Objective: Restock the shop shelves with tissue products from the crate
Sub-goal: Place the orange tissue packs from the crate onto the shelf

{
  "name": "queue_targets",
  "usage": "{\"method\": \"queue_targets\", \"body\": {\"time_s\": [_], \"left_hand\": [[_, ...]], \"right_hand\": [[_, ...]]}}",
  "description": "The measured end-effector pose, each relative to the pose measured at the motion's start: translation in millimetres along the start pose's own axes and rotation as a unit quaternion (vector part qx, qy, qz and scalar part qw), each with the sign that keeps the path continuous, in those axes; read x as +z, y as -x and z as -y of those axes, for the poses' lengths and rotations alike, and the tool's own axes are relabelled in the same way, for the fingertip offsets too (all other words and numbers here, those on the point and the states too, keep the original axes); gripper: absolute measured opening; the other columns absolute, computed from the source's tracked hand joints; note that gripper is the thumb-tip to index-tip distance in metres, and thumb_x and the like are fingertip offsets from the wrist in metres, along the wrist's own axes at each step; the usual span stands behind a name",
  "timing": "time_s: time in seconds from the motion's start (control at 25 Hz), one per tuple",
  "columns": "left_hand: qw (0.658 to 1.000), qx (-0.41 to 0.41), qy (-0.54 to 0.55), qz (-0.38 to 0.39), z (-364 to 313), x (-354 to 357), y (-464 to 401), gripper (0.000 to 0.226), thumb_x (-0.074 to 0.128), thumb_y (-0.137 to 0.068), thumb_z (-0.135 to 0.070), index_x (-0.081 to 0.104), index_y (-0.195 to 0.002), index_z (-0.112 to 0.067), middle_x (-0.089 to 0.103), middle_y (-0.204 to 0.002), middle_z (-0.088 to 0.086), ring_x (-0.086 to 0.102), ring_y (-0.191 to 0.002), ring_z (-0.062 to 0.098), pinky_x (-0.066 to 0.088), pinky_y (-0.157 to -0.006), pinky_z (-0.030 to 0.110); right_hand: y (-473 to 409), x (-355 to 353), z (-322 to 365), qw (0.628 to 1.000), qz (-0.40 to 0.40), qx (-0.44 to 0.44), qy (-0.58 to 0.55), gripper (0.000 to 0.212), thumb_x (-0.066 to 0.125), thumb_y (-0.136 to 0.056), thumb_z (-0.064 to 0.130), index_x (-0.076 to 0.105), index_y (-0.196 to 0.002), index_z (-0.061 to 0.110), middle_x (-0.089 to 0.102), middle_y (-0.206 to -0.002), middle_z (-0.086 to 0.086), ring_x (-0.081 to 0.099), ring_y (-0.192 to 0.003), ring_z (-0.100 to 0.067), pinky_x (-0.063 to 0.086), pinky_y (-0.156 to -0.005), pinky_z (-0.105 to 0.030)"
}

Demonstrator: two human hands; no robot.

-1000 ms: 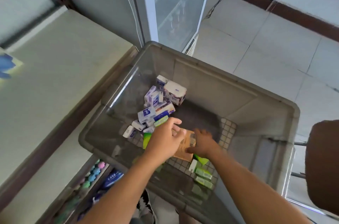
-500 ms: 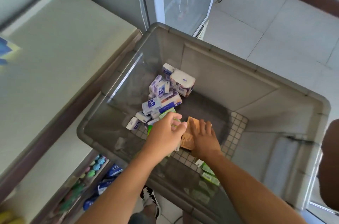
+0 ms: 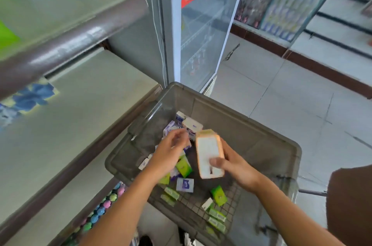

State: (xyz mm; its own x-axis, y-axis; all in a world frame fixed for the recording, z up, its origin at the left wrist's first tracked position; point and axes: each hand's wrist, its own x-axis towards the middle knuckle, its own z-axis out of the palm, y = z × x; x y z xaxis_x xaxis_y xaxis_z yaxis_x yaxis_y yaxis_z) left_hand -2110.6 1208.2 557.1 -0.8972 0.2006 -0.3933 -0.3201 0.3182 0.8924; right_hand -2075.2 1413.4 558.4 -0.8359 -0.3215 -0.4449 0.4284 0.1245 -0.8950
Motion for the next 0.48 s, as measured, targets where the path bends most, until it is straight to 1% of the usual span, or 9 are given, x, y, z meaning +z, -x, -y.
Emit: {"method": "queue_targets", "body": {"time_s": [0.04,0.08,0.12,0.16,0.2,0.28,0.36,0.44,0.48], "left_hand": [[0.999,0.015,0.026,0.016,-9.2,-7.0,5.6,0.049,0.042,-0.088,-0.065,0.049,-0.128,-0.038,0.056,-0.130,-0.016,0.053,-0.121,0.003,0.043,-0.104,0.029],[0.998,0.024,0.047,0.039,-16.7,-13.1,10.5,0.063,0.045,-0.082,-0.070,0.045,-0.135,-0.037,0.053,-0.135,-0.016,0.052,-0.123,0.002,0.041,-0.107,0.034],[0.995,0.026,0.068,0.065,-24.4,-17.6,15.6,0.072,0.051,-0.078,-0.068,0.040,-0.140,-0.036,0.052,-0.136,-0.016,0.051,-0.124,0.002,0.041,-0.108,0.037],[0.992,0.024,0.083,0.087,-31.6,-23.1,20.8,0.076,0.058,-0.075,-0.062,0.037,-0.143,-0.034,0.054,-0.134,-0.015,0.051,-0.124,0.003,0.041,-0.108,0.039],[0.990,0.023,0.094,0.103,-38.9,-27.3,26.2,0.079,0.065,-0.073,-0.056,0.035,-0.143,-0.033,0.057,-0.131,-0.012,0.053,-0.123,0.005,0.042,-0.107,0.040],[0.991,0.027,0.097,0.083,-54.2,-34.5,36.4,0.085,0.078,-0.067,-0.052,0.038,-0.140,-0.033,0.064,-0.123,-0.009,0.057,-0.118,0.010,0.045,-0.104,0.042],[0.993,0.051,0.102,0.031,-69.3,-44.0,45.9,0.087,0.084,-0.058,-0.055,0.044,-0.132,-0.034,0.068,-0.114,-0.010,0.062,-0.111,0.011,0.050,-0.098,0.040],[0.991,0.079,0.103,-0.030,-84.0,-56.5,56.5,0.075,0.085,-0.059,-0.046,0.046,-0.122,-0.039,0.069,-0.106,-0.013,0.064,-0.102,0.003,0.054,-0.086,0.028],[0.990,0.095,0.093,-0.056,-90.6,-63.6,61.8,0.069,0.084,-0.061,-0.040,0.044,-0.118,-0.042,0.068,-0.104,-0.014,0.064,-0.097,-0.001,0.054,-0.080,0.024]], "right_hand": [[9.5,3.5,13.8,0.998,0.016,-0.014,-0.053,0.082,0.074,-0.066,0.038,0.039,-0.138,0.023,0.066,-0.113,0.005,0.063,-0.101,-0.012,0.051,-0.079,-0.022],[15.8,6.4,24.2,0.994,0.027,-0.025,-0.106,0.081,0.075,-0.065,0.040,0.043,-0.136,0.017,0.067,-0.114,-0.002,0.063,-0.102,-0.018,0.052,-0.080,-0.026],[20.3,8.8,32.3,0.985,0.046,-0.035,-0.163,0.084,0.078,-0.064,0.043,0.047,-0.135,0.011,0.066,-0.119,-0.010,0.063,-0.105,-0.025,0.053,-0.083,-0.031],[22.8,10.6,40.1,0.973,0.071,-0.041,-0.214,0.084,0.079,-0.063,0.046,0.052,-0.133,0.009,0.063,-0.124,-0.017,0.061,-0.109,-0.030,0.053,-0.086,-0.036],[24.9,12.6,48.8,0.964,0.089,-0.051,-0.246,0.080,0.078,-0.064,0.049,0.057,-0.130,0.010,0.060,-0.128,-0.020,0.060,-0.113,-0.033,0.052,-0.089,-0.039],[26.2,16.9,68.0,0.960,0.102,-0.063,-0.253,0.073,0.073,-0.067,0.053,0.060,-0.129,0.015,0.058,-0.131,-0.021,0.057,-0.119,-0.035,0.050,-0.093,-0.041],[26.0,21.7,86.6,0.970,0.086,-0.074,-0.217,0.073,0.068,-0.070,0.056,0.057,-0.130,0.016,0.059,-0.131,-0.019,0.056,-0.120,-0.037,0.051,-0.095,-0.043],[24.7,26.0,104.3,0.981,0.049,-0.102,-0.155,0.063,0.057,-0.080,0.051,0.056,-0.130,0.013,0.060,-0.127,-0.020,0.057,-0.117,-0.038,0.052,-0.093,-0.046],[25.5,28.8,114.2,0.984,0.031,-0.123,-0.123,0.057,0.049,-0.085,0.046,0.055,-0.130,0.012,0.062,-0.124,-0.018,0.059,-0.115,-0.037,0.055,-0.089,-0.043]]}}
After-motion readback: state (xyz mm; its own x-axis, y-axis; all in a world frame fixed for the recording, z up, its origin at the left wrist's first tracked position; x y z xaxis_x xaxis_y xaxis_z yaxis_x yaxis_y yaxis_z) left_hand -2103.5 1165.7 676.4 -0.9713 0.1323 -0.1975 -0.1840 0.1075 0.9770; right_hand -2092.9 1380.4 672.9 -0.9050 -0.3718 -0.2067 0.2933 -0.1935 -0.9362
